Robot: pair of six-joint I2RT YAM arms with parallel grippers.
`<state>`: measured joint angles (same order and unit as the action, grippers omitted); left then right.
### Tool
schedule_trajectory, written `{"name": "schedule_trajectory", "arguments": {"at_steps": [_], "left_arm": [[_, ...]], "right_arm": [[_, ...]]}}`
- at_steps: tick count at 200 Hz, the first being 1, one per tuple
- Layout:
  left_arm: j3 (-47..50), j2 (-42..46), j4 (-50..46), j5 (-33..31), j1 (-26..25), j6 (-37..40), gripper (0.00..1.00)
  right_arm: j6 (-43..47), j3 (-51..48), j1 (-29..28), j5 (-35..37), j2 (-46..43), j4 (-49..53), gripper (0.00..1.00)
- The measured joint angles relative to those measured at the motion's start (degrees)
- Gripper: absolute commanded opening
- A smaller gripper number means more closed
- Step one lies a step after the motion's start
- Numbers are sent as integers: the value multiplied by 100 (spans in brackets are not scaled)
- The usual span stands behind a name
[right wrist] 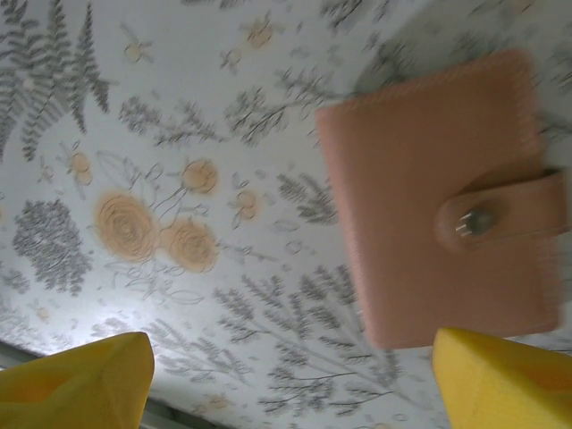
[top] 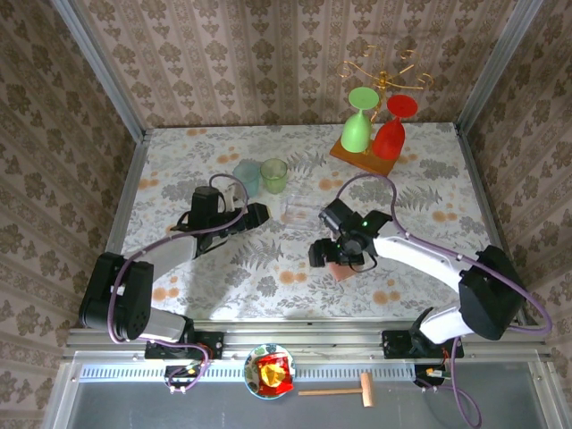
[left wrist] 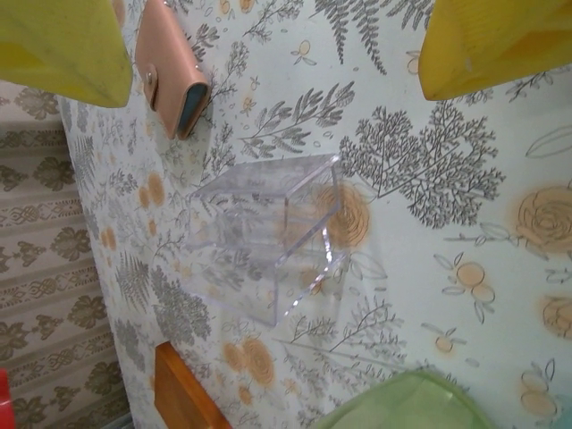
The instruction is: Take the credit cards out of the card holder
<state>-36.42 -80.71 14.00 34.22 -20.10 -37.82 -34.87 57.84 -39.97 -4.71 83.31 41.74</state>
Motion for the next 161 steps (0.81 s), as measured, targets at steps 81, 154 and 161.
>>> {"name": "schedule_trajectory", "arguments": {"at_steps": [81, 154, 161], "left_arm": [[-9, 22, -157, -120, 0, 15, 84], [33, 203, -205, -243, 0, 15, 84], [42, 203, -205, -256, 0, 15, 84]], "right_arm": [[1392, 887, 450, 455, 1622, 715, 99], [1644, 957, 450, 433, 2037, 719, 99], [1655, 957, 450, 433, 2037, 719, 99]]}}
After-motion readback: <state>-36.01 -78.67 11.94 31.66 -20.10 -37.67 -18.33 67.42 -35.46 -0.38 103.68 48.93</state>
